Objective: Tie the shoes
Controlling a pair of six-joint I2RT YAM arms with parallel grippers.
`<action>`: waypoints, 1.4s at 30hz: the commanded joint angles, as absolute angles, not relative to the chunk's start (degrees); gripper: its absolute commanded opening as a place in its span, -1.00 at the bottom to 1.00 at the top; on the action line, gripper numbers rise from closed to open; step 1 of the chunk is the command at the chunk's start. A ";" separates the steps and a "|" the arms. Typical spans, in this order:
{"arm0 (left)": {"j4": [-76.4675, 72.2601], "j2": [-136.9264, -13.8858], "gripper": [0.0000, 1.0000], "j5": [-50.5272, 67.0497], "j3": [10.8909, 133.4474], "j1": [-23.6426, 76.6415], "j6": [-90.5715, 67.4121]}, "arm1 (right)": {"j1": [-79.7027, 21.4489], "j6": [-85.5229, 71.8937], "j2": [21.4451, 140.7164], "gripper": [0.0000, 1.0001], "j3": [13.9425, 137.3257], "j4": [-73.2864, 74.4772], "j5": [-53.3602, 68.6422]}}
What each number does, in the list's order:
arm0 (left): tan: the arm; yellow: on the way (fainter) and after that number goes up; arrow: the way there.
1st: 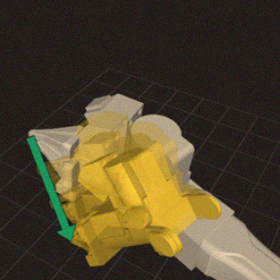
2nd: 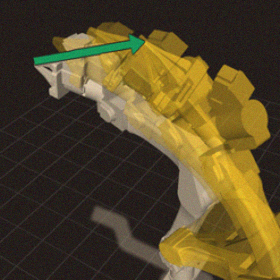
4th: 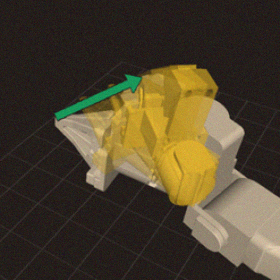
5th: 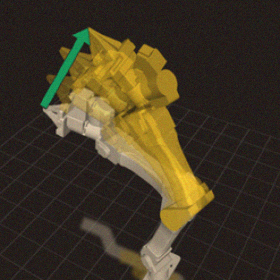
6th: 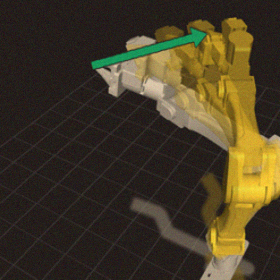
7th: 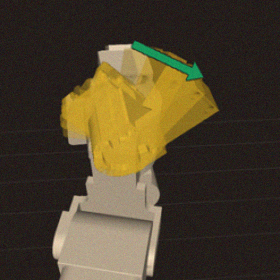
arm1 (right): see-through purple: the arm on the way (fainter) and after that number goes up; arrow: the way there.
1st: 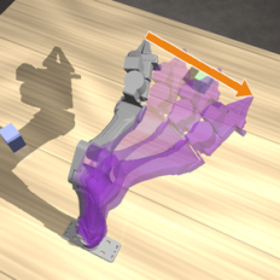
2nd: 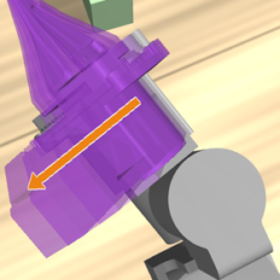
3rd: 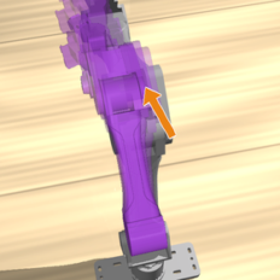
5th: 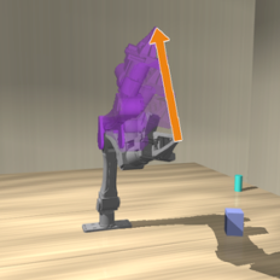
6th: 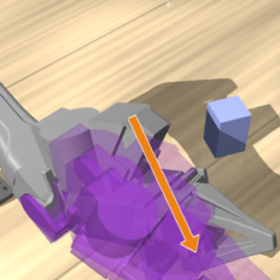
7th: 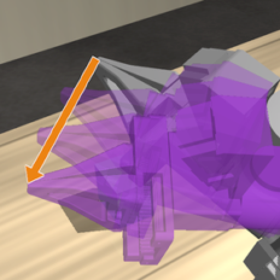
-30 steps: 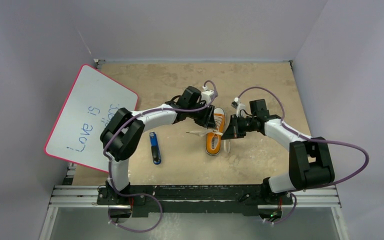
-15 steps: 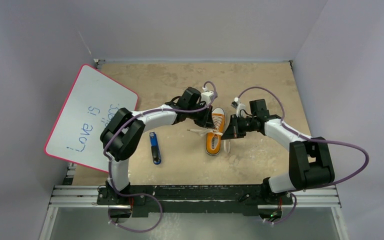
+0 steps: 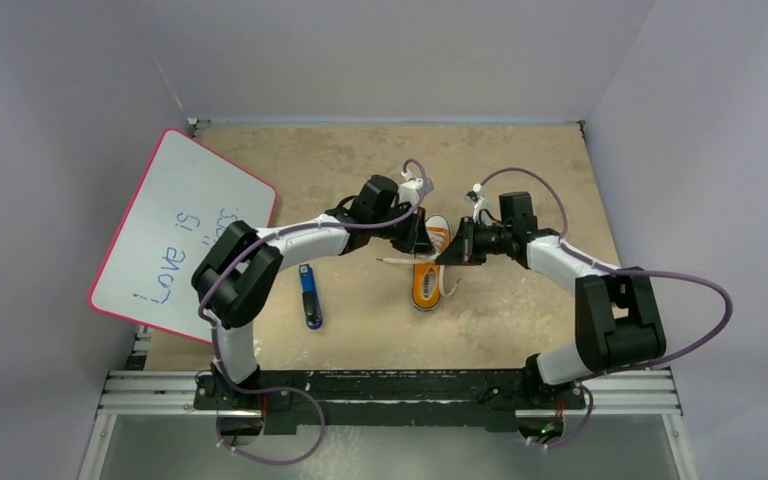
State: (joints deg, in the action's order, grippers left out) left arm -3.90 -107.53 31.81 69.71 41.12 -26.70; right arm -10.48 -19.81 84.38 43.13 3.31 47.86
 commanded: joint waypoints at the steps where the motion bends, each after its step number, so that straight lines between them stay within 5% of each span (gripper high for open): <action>1: -7.25 -104.41 -1.00 33.25 69.14 41.58 -28.07 | -10.38 -27.20 85.42 -1.00 42.85 -5.48 48.60; 20: -6.90 -104.91 -1.00 31.64 69.35 41.59 -28.04 | -10.72 -28.51 88.90 -0.98 41.92 -4.94 49.08; 29: -6.66 -105.36 -1.00 31.11 69.43 41.02 -28.13 | -10.73 -8.51 85.40 -0.11 47.25 13.94 49.07; 32: -6.52 -105.37 -1.00 31.42 69.50 40.80 -27.96 | -10.77 -5.39 84.62 0.04 47.65 16.13 48.55; 36: -6.42 -105.46 -1.00 31.64 69.45 40.72 -27.86 | -10.77 -5.01 84.77 0.03 47.89 14.61 47.25; 42: -6.18 -105.36 -1.00 31.92 69.65 40.68 -27.97 | -10.73 -7.84 84.47 -0.30 48.54 9.57 47.42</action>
State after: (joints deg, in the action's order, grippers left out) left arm -4.23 -107.35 31.14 69.08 40.99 -27.53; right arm -10.72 -7.88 85.76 45.87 12.47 47.29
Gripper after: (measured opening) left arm 0.005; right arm 0.403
